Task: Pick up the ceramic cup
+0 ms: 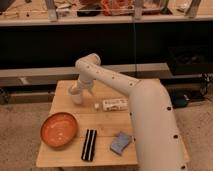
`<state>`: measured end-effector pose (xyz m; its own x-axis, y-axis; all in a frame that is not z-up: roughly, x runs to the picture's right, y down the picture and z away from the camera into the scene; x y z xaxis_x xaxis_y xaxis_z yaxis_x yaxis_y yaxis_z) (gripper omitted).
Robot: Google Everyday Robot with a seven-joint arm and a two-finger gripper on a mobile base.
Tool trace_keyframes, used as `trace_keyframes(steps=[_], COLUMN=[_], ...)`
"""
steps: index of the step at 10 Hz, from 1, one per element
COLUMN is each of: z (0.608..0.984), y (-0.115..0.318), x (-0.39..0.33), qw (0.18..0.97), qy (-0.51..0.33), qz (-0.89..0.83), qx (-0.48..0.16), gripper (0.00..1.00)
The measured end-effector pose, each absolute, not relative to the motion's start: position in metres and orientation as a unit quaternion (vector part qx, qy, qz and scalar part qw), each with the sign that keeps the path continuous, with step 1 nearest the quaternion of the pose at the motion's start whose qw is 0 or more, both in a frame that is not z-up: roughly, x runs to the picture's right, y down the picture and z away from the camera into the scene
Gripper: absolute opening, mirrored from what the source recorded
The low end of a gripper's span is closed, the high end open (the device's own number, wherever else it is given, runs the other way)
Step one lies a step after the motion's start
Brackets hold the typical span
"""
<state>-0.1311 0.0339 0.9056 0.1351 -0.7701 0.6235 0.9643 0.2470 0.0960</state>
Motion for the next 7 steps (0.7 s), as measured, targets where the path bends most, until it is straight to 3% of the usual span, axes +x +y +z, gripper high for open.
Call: trace_keyframes(steps=[7], z=[0.9050], y=[0.0329], x=[-0.1303], qw=[0.726], qy=[-0.296], qz=[-0.597], qx=[-0.169], gripper=[0.80])
